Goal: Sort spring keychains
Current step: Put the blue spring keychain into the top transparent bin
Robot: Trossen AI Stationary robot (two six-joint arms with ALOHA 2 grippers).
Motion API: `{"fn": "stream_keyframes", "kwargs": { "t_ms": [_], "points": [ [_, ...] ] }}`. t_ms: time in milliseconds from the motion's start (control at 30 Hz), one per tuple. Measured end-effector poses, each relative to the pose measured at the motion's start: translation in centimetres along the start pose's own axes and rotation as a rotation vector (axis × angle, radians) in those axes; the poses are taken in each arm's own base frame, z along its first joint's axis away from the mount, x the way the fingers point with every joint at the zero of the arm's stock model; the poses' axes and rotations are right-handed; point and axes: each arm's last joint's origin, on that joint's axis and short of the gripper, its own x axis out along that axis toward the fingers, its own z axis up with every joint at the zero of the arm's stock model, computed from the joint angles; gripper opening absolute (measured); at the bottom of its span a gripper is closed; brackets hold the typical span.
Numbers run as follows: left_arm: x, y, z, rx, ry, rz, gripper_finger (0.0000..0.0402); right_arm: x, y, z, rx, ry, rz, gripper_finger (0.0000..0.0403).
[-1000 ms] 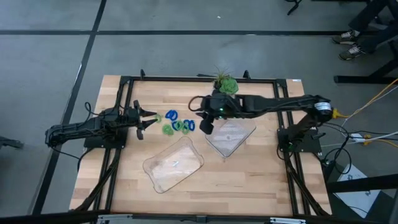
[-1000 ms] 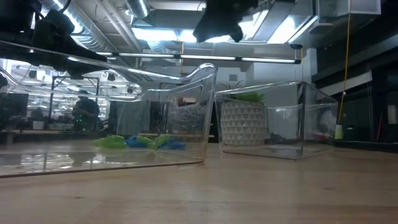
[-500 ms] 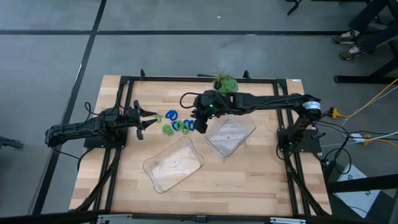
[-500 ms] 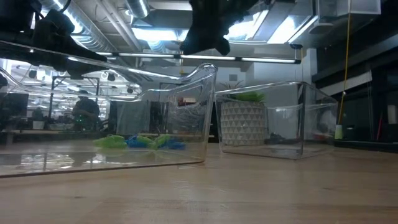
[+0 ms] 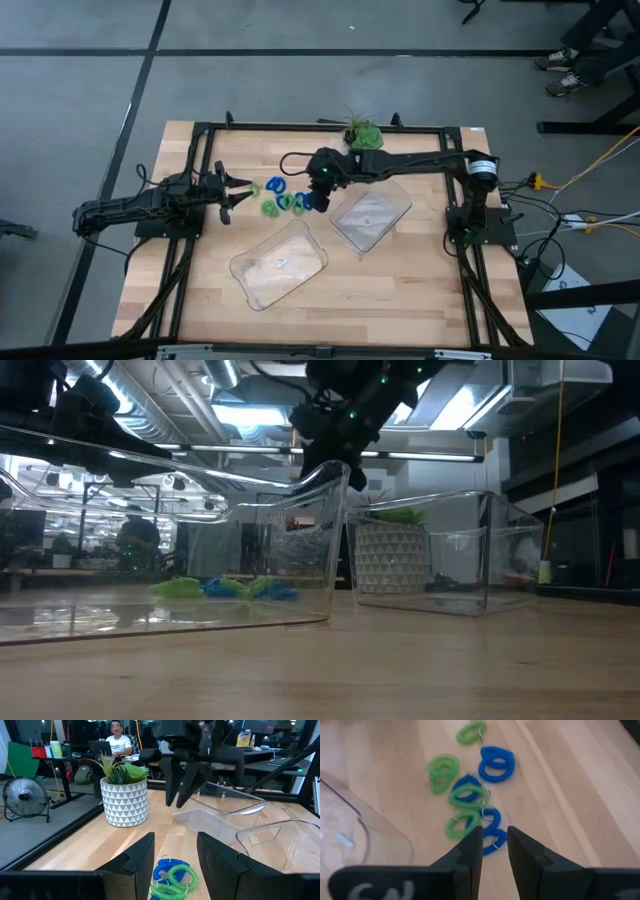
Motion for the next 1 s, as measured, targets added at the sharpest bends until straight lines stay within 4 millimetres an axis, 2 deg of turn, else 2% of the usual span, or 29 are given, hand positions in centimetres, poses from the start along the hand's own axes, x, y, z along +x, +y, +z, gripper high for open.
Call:
{"fn": "stream_keyframes", "kwargs": {
  "t_ms": [100, 233, 467, 633, 800, 1000],
  "points": [
    [0.0, 0.0, 0.0, 0.0, 0.0, 0.0, 0.0143, 0.6, -0.9, -0.3, -0.009, 0.044, 0.007, 0.009],
    [0.0, 0.0, 0.0, 0.0, 0.0, 0.0, 0.0143, 1.4, -1.9, -0.8, -0.115, 0.091, -0.001, 0.0105],
    [0.0, 0.0, 0.0, 0.0, 0.0, 0.0, 0.0143, 1.5, -3.3, -0.5, -0.214, 0.084, 0.041, 0.019],
    [0.0, 0.0, 0.0, 0.0, 0.0, 0.0, 0.0143, 3.2, -3.8, -1.0, -0.201, 0.096, 0.038, 0.0241],
    [0.0, 0.0, 0.0, 0.0, 0.0, 0.0, 0.0143, 5.0, -3.8, -2.0, -0.191, 0.156, 0.057, 0.0247],
    [0.0, 0.0, 0.0, 0.0, 0.0, 0.0, 0.0143, 6.2, -2.9, -2.6, -0.231, 0.164, 0.08, 0.0248]
  ]
}}
